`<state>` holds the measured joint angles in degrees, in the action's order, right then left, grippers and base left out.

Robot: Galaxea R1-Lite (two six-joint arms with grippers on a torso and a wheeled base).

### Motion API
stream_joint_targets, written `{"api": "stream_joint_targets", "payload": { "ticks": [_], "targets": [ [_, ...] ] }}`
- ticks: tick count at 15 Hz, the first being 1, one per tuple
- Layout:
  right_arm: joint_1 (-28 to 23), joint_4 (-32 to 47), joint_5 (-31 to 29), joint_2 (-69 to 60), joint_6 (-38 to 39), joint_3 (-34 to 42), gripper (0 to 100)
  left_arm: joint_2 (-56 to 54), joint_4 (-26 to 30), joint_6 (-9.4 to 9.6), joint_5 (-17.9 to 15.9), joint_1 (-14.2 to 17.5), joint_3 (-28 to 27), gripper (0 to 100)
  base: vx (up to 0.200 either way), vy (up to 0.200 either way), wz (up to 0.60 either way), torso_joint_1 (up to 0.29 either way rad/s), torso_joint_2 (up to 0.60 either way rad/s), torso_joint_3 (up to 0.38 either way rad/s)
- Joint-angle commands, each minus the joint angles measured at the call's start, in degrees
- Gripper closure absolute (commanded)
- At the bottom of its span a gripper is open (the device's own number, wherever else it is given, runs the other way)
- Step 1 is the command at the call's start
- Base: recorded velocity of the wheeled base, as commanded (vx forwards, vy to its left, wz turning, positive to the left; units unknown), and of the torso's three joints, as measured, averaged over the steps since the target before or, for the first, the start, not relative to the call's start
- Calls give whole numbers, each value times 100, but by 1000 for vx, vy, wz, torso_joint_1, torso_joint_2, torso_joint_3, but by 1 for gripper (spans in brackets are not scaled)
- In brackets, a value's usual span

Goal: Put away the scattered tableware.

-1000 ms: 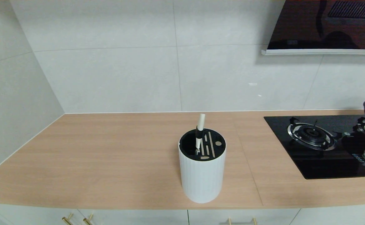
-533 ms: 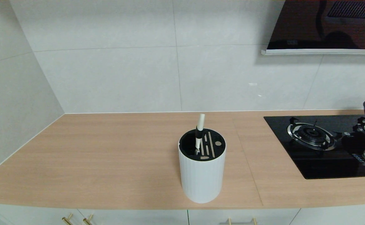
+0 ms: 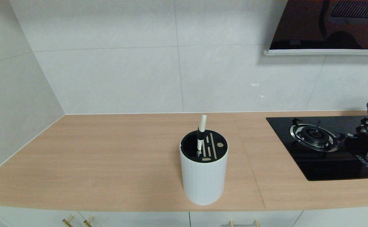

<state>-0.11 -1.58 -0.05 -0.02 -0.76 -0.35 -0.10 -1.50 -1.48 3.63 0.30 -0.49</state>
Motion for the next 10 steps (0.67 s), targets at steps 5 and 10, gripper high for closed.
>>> {"api": "stream_joint_targets", "payload": {
  "ticks": [5, 10],
  "targets": [
    [20, 141, 154, 2, -4, 35, 0, 19, 168, 262, -513, -30, 49, 0, 0, 0, 0, 0, 0, 0],
    [20, 141, 154, 2, -4, 35, 0, 19, 168, 209, -513, -30, 49, 0, 0, 0, 0, 0, 0, 0]
  ]
}}
